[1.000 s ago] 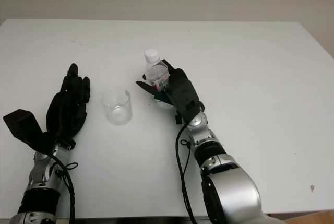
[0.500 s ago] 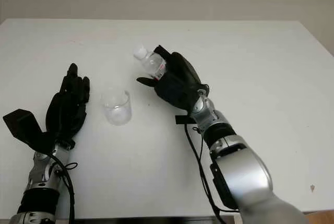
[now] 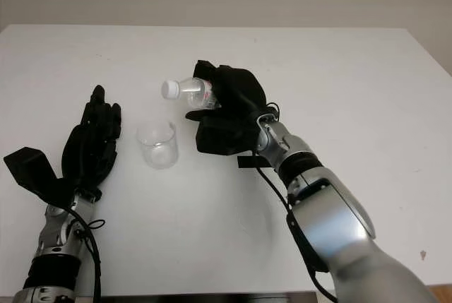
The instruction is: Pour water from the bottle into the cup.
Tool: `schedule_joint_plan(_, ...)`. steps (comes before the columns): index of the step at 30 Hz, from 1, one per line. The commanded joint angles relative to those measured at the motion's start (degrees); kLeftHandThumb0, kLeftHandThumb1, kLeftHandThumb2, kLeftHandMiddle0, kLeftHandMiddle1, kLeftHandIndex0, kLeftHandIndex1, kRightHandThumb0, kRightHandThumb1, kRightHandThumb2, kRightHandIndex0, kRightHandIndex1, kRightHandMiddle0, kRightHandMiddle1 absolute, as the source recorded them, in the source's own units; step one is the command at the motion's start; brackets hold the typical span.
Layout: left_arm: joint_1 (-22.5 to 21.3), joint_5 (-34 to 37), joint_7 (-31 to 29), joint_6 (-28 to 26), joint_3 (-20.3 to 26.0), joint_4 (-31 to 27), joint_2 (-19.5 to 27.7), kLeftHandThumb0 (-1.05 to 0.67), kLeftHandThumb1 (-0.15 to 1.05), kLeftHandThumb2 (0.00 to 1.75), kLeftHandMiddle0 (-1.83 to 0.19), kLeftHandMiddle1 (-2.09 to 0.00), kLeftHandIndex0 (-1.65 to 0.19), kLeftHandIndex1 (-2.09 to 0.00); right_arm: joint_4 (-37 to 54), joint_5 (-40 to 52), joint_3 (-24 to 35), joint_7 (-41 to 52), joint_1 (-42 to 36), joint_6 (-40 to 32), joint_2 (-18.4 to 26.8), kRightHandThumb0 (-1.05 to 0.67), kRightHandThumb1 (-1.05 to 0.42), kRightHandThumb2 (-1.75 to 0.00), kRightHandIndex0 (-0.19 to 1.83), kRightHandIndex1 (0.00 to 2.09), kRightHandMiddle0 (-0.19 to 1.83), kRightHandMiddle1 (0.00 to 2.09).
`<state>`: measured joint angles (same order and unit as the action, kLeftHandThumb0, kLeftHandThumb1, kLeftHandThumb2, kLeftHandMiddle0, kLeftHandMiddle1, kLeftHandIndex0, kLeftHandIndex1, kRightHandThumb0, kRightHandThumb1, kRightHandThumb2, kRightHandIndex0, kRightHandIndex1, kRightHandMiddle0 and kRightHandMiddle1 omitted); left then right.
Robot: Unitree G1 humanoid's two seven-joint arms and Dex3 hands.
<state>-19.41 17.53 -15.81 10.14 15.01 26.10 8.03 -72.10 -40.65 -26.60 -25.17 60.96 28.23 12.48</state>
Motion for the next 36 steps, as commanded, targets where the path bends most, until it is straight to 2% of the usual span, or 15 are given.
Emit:
schedule_joint_plan(1,0.2,0.1,0.0,0.3,-0.1,0.4,-0.5,-0.7,1.05,0.43,0.14,-0.05,0.16,-0.05,0.1,-0.9,-0.9,-1.9,2.0,0.5,0.4,-0.42,-1.05,-0.27,1.24,2.09,0.88,2.09)
schedule_joint_plan(10,0.3,0.4,0.0,0.6,0.0,1.0,-0.8,-0.72,1.05,0.41,0.15,-0.05,0.18,-0.05,-0.1,-9.0,-8.1,-13.8,3.6,-1.6,0.6,-0.42,-1.05,-0.18,1.29,2.09,0.89,2.09)
schedule_joint_plan(14,0.3,0.2,0.6,0.6,0.1,1.1,-1.2,-0.73,1.05,0.39,0.14,-0.06,0.16,-0.06,-0.2,-12.3,-11.1,-17.4,4.9,-2.6,1.1,-0.42,-1.05,-0.21,1.28,2.09,0.87,2.09)
schedule_joint_plan(17,0.3,0.0,0.4,0.8,-0.2,1.1,-1.1,-0.72,1.05,0.4,0.13,-0.06,0.15,-0.06,-0.1,-14.2,-12.8,-19.0,6.3,-3.1,1.4,-0.42,-1.05,-0.24,1.25,2.09,0.83,2.09)
schedule_joint_plan(26,0.5,-0.5,1.6,0.8,-0.5,0.9,-1.6,-0.72,1.05,0.41,0.14,-0.05,0.16,-0.06,-0.6,-18.5,-17.1,-22.5,9.9,-3.8,1.8,-0.45,-1.05,-0.14,1.26,2.09,0.8,2.09)
schedule_joint_plan(33,0.4,-0.2,1.5,1.5,-0.4,1.6,-2.0,-0.71,1.05,0.43,0.14,-0.05,0.16,-0.06,-0.8,-21.6,-20.3,-25.8,10.9,-7.0,1.8,-0.49,-1.05,-0.16,1.27,2.09,0.8,2.09)
schedule_joint_plan(36,0.1,0.0,1.0,2.1,-0.4,2.3,-2.1,-0.71,1.05,0.43,0.14,-0.05,0.16,-0.05,-0.7,-23.4,-22.0,-27.7,11.2,-9.0,1.7,-0.51,-1.05,-0.18,1.25,2.09,0.7,2.09)
